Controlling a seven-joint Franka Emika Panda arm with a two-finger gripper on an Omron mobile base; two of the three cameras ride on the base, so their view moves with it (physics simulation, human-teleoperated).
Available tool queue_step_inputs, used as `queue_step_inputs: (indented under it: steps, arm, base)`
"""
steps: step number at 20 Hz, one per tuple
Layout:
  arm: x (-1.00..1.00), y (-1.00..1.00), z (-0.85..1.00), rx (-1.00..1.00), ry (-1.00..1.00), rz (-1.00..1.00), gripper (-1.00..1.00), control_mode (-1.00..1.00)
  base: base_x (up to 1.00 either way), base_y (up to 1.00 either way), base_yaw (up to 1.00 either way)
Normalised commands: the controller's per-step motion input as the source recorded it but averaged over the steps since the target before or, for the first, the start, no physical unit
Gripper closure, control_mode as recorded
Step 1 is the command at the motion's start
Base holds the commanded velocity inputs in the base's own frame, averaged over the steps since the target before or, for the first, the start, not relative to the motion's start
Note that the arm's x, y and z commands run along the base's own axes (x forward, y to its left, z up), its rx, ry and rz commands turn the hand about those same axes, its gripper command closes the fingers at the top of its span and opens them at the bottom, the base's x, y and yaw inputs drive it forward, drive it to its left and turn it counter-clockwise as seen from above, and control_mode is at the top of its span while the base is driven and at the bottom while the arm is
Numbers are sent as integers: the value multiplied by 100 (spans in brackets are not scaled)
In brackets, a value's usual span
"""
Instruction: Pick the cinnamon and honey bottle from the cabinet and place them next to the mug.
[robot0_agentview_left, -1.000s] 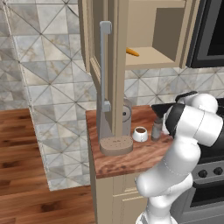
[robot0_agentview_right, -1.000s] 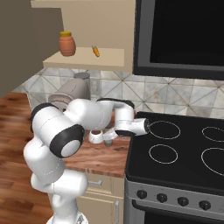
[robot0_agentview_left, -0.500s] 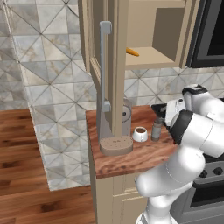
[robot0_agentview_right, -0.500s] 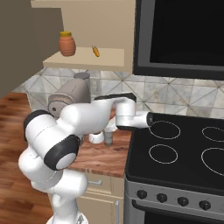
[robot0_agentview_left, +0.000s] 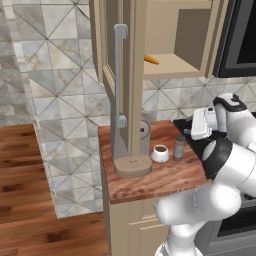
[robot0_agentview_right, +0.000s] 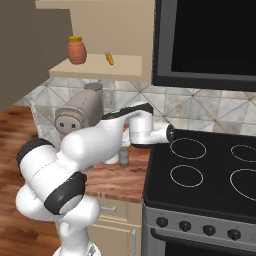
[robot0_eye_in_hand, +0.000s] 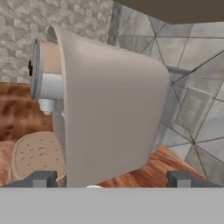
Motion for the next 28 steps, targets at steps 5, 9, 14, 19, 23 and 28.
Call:
queue_step_inputs:
  steps: [5,9,14,19,23,28]
  arm:
    - [-2,19,28,0,1,-9,-100,-100]
    - [0,18,54,0,7,-12,-100,-100]
    - [-8,12,58,0,11,-14,-100,-100]
    - [-31,7,51,1,15,-11,-100,-100]
    - [-44,20,46,1,18,-10,-100,-100]
    - [-56,41,53,0,17,-10,-100,-100]
  base:
    - [0,0,0]
    - [0,0,0]
    - [0,0,0]
    - [0,0,0]
    - [0,0,0]
    - [0,0,0]
